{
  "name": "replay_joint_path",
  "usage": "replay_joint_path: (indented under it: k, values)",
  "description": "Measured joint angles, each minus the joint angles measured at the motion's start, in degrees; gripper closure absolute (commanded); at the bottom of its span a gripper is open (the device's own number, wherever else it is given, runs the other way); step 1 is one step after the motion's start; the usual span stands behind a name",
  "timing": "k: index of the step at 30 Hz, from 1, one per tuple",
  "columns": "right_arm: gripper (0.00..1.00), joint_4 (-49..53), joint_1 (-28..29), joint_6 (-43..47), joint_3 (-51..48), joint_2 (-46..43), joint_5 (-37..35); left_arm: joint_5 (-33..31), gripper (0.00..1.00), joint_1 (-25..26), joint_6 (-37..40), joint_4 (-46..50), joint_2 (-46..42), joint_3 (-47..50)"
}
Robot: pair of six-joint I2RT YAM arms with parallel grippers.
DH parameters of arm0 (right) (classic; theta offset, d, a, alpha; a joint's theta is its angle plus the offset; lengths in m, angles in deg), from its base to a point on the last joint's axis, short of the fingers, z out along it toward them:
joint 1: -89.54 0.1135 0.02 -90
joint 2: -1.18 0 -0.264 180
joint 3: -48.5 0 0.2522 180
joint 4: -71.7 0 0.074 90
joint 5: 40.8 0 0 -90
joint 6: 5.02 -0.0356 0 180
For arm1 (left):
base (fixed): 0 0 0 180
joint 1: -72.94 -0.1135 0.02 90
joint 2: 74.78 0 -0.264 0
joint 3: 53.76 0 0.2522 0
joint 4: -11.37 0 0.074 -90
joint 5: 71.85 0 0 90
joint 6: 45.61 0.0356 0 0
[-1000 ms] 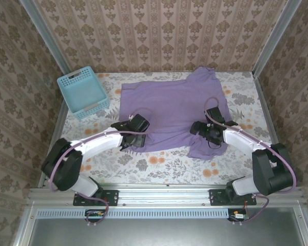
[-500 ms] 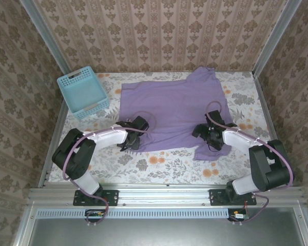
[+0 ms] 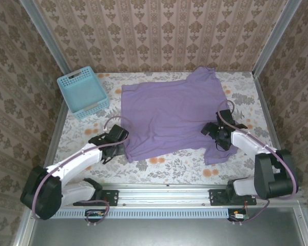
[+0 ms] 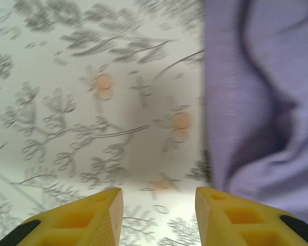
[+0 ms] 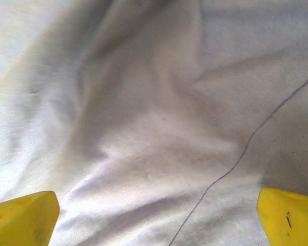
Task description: Fold the inside-out t-shirt
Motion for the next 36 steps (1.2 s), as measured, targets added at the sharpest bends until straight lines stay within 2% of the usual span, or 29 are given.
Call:
replay_joint_path:
  k: [6,13,16,21,30,33,36]
  values:
    - [0.00,2.54,6.25,1.25,1.86,-3.30,-1.66,1.49,0.53,10.16,-3.28,-0.48,1.09,-2.19]
    - [0.00,2.86,9.09,1.22,1.95,-2.54,-2.40,1.95,0.51,15.56,-9.09,-1.25,9.25,-2.27]
    - [0.00,2.86,9.07,1.20,1.95,-0.72,-2.69,1.62,0.52,16.11,-11.39,-1.11,10.84,-2.23]
    - [0.00,2.67,7.02,1.01,1.60,2.23,-2.82,-0.28,0.62,15.67,-14.32,0.09,10.47,-0.59]
    - [0.00,2.60,1.99,0.94,0.70,2.43,-2.82,-1.75,0.75,14.69,-17.92,4.31,0.61,4.83]
    - [0.00,2.60,1.95,0.98,0.70,2.38,-2.80,-2.03,0.76,14.71,-18.75,5.95,-2.47,4.83]
    - [0.00,2.67,2.05,1.29,0.70,1.55,-2.82,-2.95,0.71,16.20,-19.04,6.93,-5.68,4.81]
